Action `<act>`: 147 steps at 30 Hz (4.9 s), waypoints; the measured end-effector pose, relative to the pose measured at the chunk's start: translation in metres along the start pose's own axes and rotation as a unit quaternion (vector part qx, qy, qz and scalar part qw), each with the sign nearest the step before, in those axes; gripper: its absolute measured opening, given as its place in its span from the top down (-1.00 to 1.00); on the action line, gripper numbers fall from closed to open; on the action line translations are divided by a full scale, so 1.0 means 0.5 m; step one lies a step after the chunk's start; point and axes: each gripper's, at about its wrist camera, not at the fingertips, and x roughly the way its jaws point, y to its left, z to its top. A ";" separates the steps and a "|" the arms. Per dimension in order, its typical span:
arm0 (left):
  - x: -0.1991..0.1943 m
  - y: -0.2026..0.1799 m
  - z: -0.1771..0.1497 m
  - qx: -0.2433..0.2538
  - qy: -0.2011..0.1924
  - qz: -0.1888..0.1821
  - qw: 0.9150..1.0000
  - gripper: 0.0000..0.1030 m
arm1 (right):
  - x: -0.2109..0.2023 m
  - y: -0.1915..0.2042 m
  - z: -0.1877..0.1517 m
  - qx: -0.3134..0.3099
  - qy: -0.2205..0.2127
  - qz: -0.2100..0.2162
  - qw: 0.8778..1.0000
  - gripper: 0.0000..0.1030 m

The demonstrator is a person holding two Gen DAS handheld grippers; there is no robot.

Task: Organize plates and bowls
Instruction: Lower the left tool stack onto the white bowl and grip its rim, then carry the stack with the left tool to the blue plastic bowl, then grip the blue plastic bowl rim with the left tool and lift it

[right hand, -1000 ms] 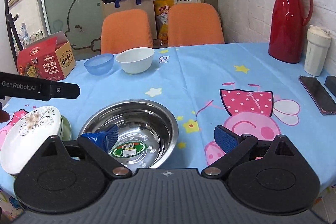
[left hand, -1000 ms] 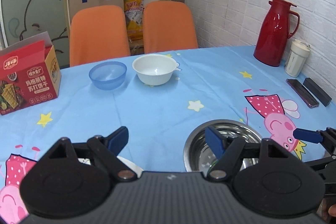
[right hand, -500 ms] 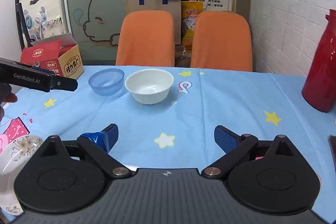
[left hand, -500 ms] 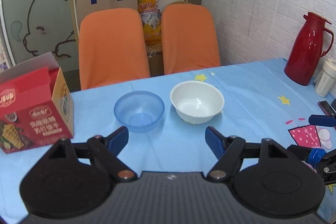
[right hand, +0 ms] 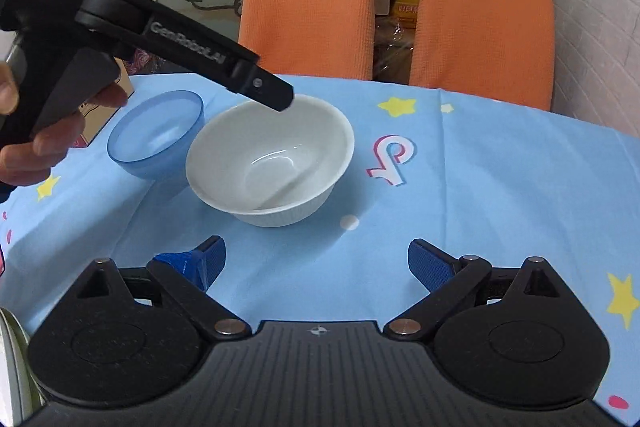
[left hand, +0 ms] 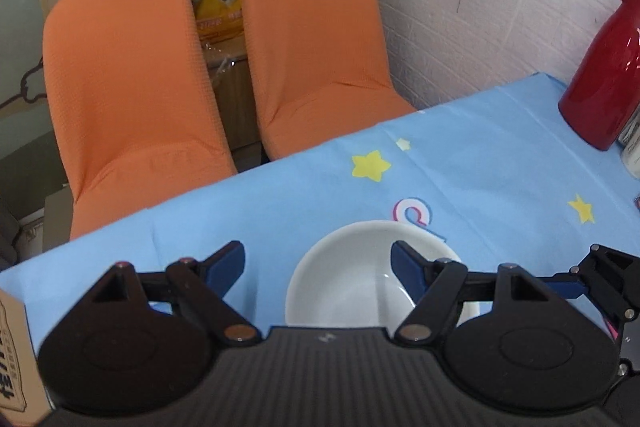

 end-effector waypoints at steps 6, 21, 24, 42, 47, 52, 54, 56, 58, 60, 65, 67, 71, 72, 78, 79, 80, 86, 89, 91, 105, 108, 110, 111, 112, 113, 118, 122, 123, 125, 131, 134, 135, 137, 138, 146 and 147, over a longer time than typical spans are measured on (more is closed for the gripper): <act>0.053 -0.014 0.004 0.025 0.016 0.006 1.000 -0.43 | 0.042 0.011 0.016 -0.012 0.007 0.008 1.000 -0.66; 0.079 -0.020 -0.019 0.030 0.028 -0.008 0.999 -0.39 | 0.077 0.043 0.031 -0.078 -0.054 0.009 0.995 -0.61; 0.079 -0.025 -0.027 0.029 0.030 -0.015 0.999 -0.39 | 0.073 0.041 0.037 -0.077 -0.069 0.010 0.995 -0.60; -0.117 -0.154 -0.060 0.026 -0.035 -0.044 0.998 -0.39 | -0.120 0.047 -0.002 -0.077 -0.146 -0.025 0.986 -0.60; -0.224 -0.235 -0.128 0.028 -0.050 -0.057 0.997 -0.39 | -0.237 0.087 -0.068 -0.075 -0.172 -0.026 0.982 -0.60; -0.287 -0.292 -0.223 0.028 -0.045 -0.070 0.996 -0.39 | -0.315 0.143 -0.152 -0.074 -0.173 -0.033 0.982 -0.62; -0.301 -0.311 -0.264 0.026 -0.041 -0.074 0.996 -0.39 | -0.332 0.161 -0.184 -0.071 -0.167 -0.032 0.983 -0.62; -0.308 -0.327 -0.299 0.027 -0.034 -0.077 0.996 -0.39 | -0.346 0.176 -0.217 -0.070 -0.162 -0.031 0.984 -0.62; -0.309 -0.344 -0.334 0.035 -0.027 -0.074 0.996 -0.39 | -0.358 0.180 -0.250 -0.063 -0.155 -0.027 0.986 -0.62; -0.304 -0.356 -0.361 0.041 -0.021 -0.070 0.997 -0.39 | -0.361 0.181 -0.276 -0.053 -0.146 -0.020 0.988 -0.62; -0.275 -0.362 -0.398 0.039 0.005 -0.067 0.997 -0.40 | -0.346 0.182 -0.318 -0.034 -0.127 -0.011 0.991 -0.62; -0.258 -0.361 -0.406 0.039 0.011 -0.063 0.997 -0.41 | -0.337 0.178 -0.327 -0.029 -0.120 -0.011 0.992 -0.62; -0.256 -0.361 -0.412 0.044 0.002 -0.052 0.998 -0.45 | -0.328 0.167 -0.344 -0.022 -0.106 -0.034 0.994 -0.63; -0.261 -0.359 -0.412 0.043 -0.002 -0.051 0.998 -0.45 | -0.331 0.161 -0.350 -0.017 -0.105 -0.034 0.994 -0.63; -0.317 -0.335 -0.415 0.013 -0.037 -0.059 0.998 -0.46 | -0.387 0.134 -0.432 0.038 -0.108 -0.027 0.993 -0.64; -0.323 -0.334 -0.416 0.012 -0.042 -0.057 0.997 -0.46 | -0.393 0.130 -0.441 0.049 -0.112 -0.028 0.992 -0.64; -0.330 -0.333 -0.417 0.010 -0.046 -0.052 0.998 -0.46 | -0.398 0.126 -0.446 0.060 -0.115 -0.030 0.991 -0.64; -0.351 -0.316 -0.424 -0.002 -0.055 -0.036 0.998 -0.46 | -0.406 0.109 -0.442 0.097 -0.127 -0.027 0.987 -0.64; -0.359 -0.298 -0.429 -0.012 -0.057 -0.029 0.998 -0.46 | -0.402 0.104 -0.437 0.109 -0.125 -0.016 0.986 -0.64; -0.365 -0.284 -0.433 -0.016 -0.060 -0.028 0.998 -0.46 | -0.398 0.102 -0.434 0.120 -0.119 -0.011 0.985 -0.64; -0.394 -0.155 -0.437 -0.052 -0.076 -0.012 0.996 -0.47 | -0.372 0.129 -0.335 0.096 -0.123 -0.003 0.988 -0.65; -0.392 -0.114 -0.427 -0.059 -0.075 -0.005 0.995 -0.47 | -0.356 0.136 -0.288 0.077 -0.121 0.004 0.990 -0.65; -0.388 -0.080 -0.409 -0.067 -0.073 0.003 0.995 -0.47 | -0.337 0.143 -0.245 0.054 -0.116 0.005 0.992 -0.65; -0.386 -0.060 -0.396 -0.072 -0.074 0.008 0.995 -0.47 | -0.326 0.147 -0.222 0.038 -0.113 0.003 0.993 -0.65; -0.383 -0.047 -0.381 -0.077 -0.076 0.013 0.994 -0.47 | -0.314 0.151 -0.198 0.021 -0.110 -0.001 0.994 -0.65; -0.379 -0.036 -0.365 -0.080 -0.079 0.017 0.994 -0.47 | -0.300 0.154 -0.173 0.005 -0.110 -0.007 0.994 -0.65; -0.323 -0.001 -0.250 -0.107 -0.083 0.032 0.990 -0.47 | -0.204 0.159 -0.046 -0.049 -0.090 -0.004 0.995 -0.65; -0.235 0.021 -0.173 -0.133 -0.062 0.042 0.988 -0.47 | -0.099 0.174 0.023 -0.058 -0.047 0.024 0.997 -0.65; -0.207 0.037 -0.160 -0.138 -0.054 0.042 0.988 -0.47 | -0.073 0.179 0.033 -0.060 -0.036 0.025 0.997 -0.65; -0.160 0.060 -0.146 -0.149 -0.034 0.048 0.987 -0.47 | -0.026 0.189 0.045 -0.065 -0.018 0.028 0.997 -0.65; -0.079 0.102 -0.142 -0.165 -0.005 0.055 0.985 -0.47 | 0.077 0.217 0.058 -0.076 0.015 0.037 0.996 -0.65; -0.065 0.113 -0.147 -0.170 -0.006 0.053 0.984 -0.47 | 0.107 0.229 0.069 -0.083 0.017 0.022 0.996 -0.65; -0.061 0.116 -0.148 -0.172 -0.007 0.051 0.984 -0.47 | 0.114 0.232 0.069 -0.087 0.014 0.019 0.996 -0.65; -0.052 0.121 -0.152 -0.173 -0.005 0.047 0.984 -0.40 | 0.127 0.239 0.066 -0.093 0.004 0.022 0.995 -0.64; -0.048 0.121 -0.155 -0.171 -0.004 0.046 0.984 -0.34 | 0.134 0.241 0.065 -0.094 -0.001 0.025 0.995 -0.62; -0.056 0.116 -0.155 -0.137 -0.015 0.042 0.990 0.12 | 0.129 0.257 0.064 -0.094 -0.045 0.037 0.994 -0.53; -0.061 0.114 -0.156 -0.136 -0.017 0.040 0.990 0.12 | 0.120 0.261 0.064 -0.099 -0.052 0.034 0.993 -0.53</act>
